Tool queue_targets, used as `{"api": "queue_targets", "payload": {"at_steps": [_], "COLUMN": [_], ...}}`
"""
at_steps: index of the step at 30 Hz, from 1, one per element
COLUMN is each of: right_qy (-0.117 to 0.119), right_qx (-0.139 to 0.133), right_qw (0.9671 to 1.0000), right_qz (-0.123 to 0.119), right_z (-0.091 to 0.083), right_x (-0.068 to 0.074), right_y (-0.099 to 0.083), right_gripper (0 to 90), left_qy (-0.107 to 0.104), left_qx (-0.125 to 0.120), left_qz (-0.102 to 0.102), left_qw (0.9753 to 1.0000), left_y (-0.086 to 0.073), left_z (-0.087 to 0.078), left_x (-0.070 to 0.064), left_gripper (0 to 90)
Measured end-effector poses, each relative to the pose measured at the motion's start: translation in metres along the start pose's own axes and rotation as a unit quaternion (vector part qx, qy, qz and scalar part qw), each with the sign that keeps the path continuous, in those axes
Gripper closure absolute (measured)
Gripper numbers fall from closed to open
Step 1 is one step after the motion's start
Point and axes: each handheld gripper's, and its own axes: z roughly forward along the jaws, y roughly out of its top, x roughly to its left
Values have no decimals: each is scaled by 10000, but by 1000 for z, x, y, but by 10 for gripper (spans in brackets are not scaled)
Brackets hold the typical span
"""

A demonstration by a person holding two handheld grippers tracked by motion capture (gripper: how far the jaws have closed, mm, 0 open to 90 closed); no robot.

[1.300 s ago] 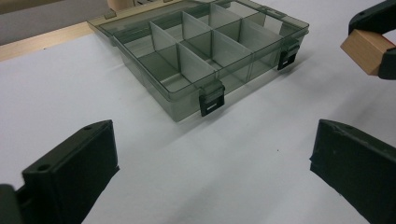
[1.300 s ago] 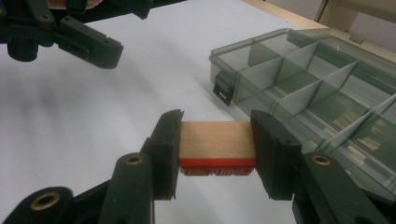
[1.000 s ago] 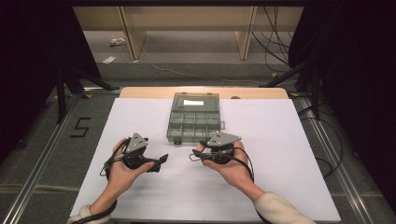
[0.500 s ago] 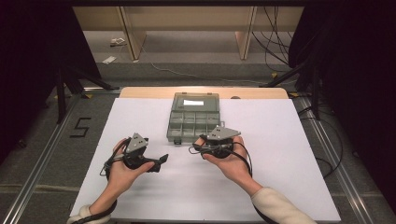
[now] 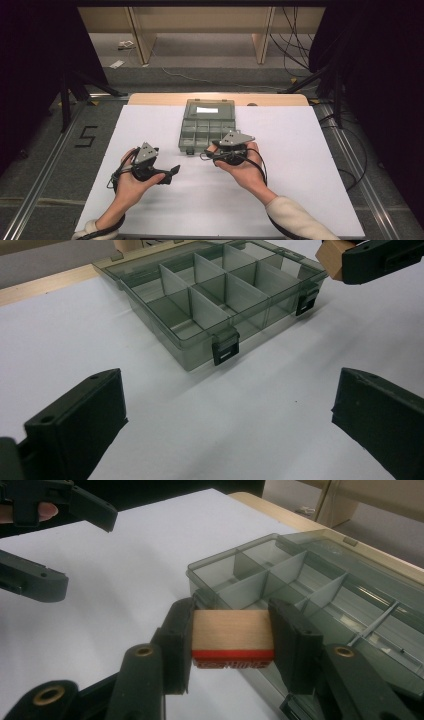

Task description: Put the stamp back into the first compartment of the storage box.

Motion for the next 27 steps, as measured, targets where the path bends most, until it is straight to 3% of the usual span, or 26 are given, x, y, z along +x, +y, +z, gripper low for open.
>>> {"api": "queue_targets", "payload": {"at_steps": [27], "right_qy": [-48], "right_qx": [-73], "right_qw": [9999], "right_qz": [79], "right_z": [21], "right_x": [-6], "right_y": [16], "right_gripper": [560], "left_qy": [-6], "left_qx": [-14], "left_qz": [-8], "left_qw": [10000], "left_y": [0], "left_z": [-1], "left_x": [0], "left_gripper": [0]}}
